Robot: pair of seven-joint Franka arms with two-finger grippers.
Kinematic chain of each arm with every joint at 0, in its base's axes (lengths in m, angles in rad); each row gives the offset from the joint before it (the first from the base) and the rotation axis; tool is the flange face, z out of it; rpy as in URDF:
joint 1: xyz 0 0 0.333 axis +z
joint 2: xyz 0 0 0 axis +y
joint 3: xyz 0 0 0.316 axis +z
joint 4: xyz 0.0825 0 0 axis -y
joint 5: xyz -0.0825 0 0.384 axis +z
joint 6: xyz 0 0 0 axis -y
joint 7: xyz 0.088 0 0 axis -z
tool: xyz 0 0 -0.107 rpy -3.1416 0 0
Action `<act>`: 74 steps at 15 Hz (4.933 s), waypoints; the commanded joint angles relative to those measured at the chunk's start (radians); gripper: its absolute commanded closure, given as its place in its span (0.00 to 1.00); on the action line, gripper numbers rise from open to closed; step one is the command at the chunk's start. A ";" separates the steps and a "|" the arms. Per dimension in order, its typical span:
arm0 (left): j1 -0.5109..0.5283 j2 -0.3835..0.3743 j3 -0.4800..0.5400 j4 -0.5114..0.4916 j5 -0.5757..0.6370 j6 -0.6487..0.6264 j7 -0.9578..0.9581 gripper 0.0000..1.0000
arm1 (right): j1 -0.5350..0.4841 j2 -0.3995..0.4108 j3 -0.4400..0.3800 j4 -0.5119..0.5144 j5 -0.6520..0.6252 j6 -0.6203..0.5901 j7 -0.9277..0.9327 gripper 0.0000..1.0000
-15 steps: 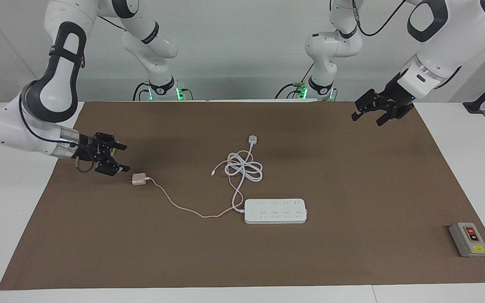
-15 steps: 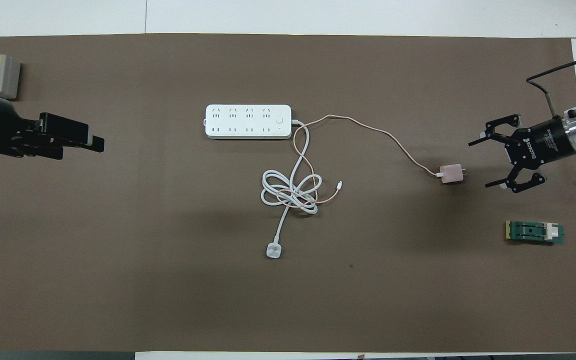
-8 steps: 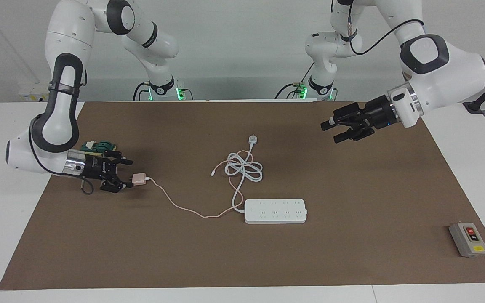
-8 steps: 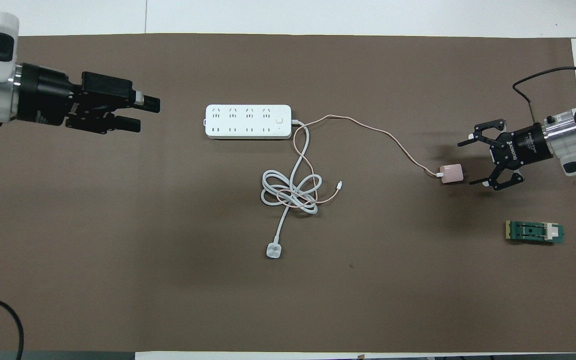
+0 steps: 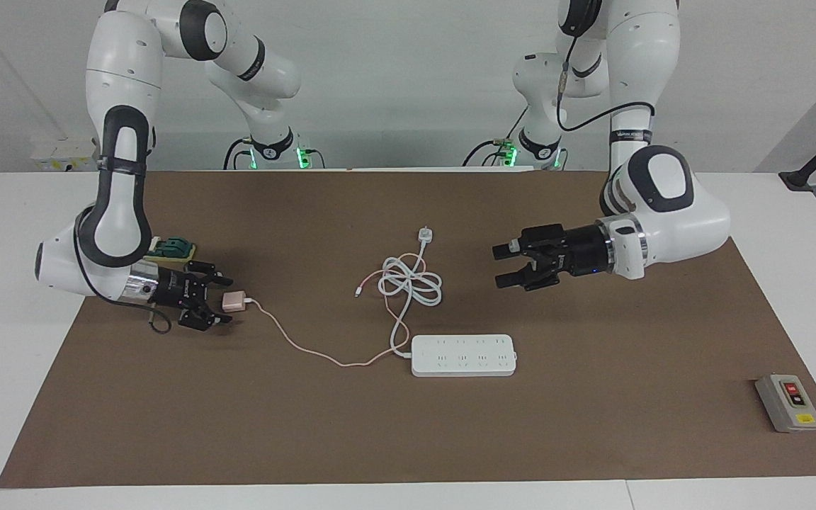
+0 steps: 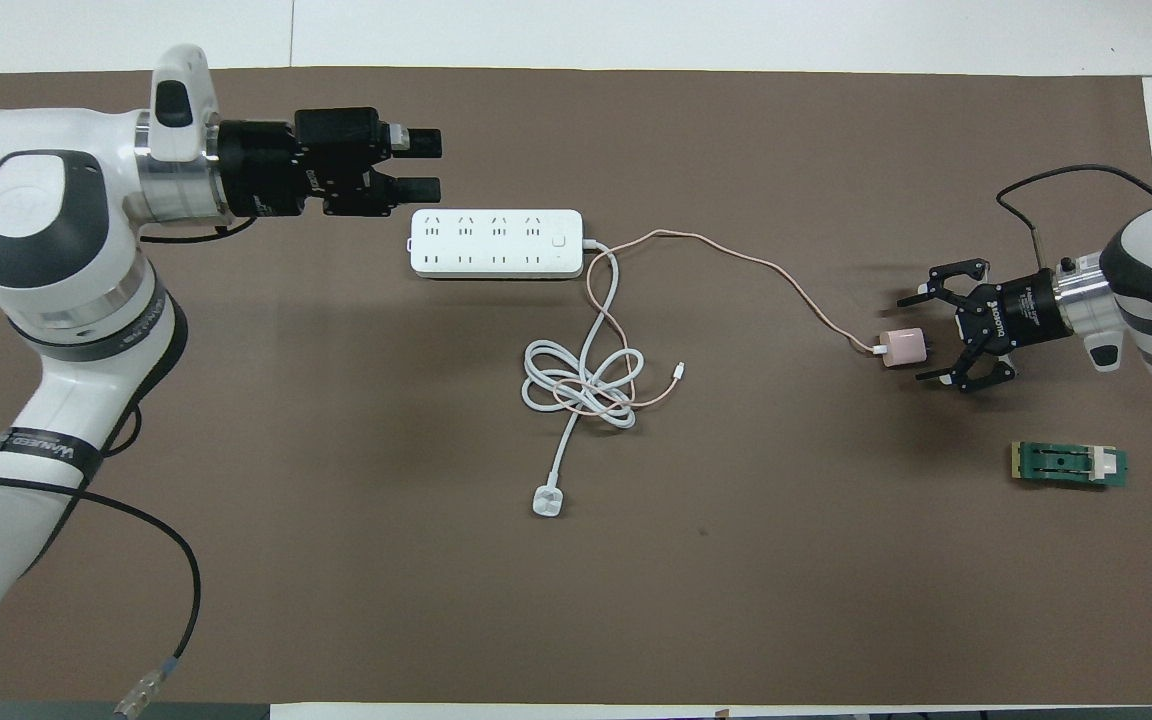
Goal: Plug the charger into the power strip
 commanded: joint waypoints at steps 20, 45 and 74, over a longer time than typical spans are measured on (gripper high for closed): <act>-0.041 -0.143 0.008 -0.499 -0.351 -0.002 0.404 0.00 | 0.092 -0.028 0.003 0.088 0.036 -0.024 0.131 1.00; -0.163 -0.013 0.008 -0.322 -0.389 0.178 0.430 0.00 | 0.656 -0.024 0.012 0.351 0.126 0.209 0.790 1.00; -0.153 0.017 0.012 -0.293 -0.415 0.035 0.475 0.09 | 0.670 -0.025 0.012 0.351 0.126 0.209 0.793 1.00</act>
